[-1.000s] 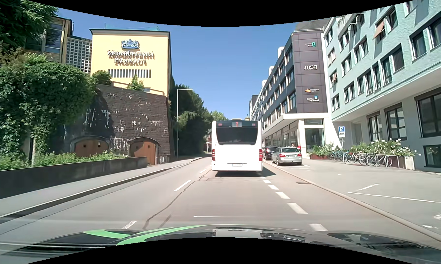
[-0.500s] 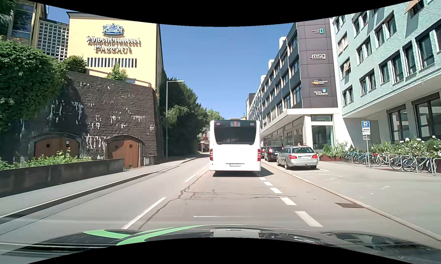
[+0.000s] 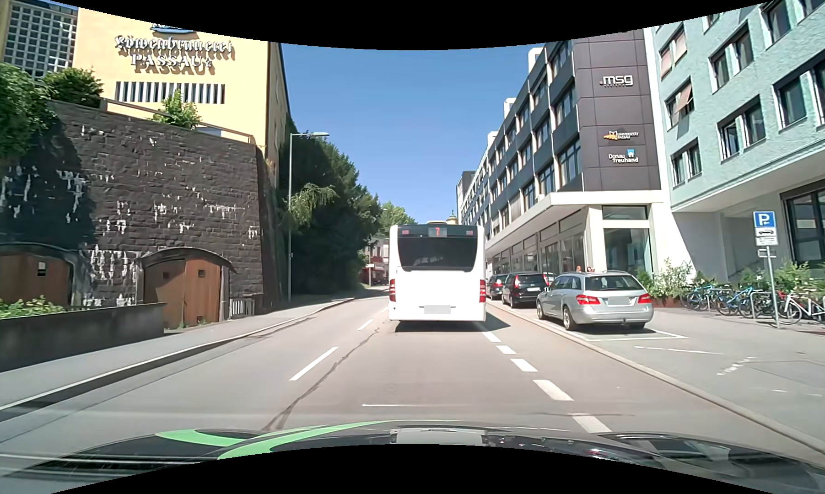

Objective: Follow the waypoints while adhering to traffic rules and regulations

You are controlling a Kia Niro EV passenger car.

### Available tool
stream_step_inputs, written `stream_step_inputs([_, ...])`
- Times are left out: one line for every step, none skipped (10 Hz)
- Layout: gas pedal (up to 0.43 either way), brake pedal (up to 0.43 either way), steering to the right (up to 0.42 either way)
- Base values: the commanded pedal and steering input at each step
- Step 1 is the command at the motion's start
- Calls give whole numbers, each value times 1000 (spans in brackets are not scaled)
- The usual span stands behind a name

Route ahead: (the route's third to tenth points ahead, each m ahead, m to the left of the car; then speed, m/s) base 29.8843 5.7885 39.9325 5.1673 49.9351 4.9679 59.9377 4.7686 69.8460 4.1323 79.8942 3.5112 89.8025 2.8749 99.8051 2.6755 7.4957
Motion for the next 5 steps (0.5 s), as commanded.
stream_step_inputs([87, 0, 11])
stream_step_inputs([87, 0, 9])
stream_step_inputs([87, 0, 9])
stream_step_inputs([87, 0, 9])
stream_step_inputs([87, 0, 9])
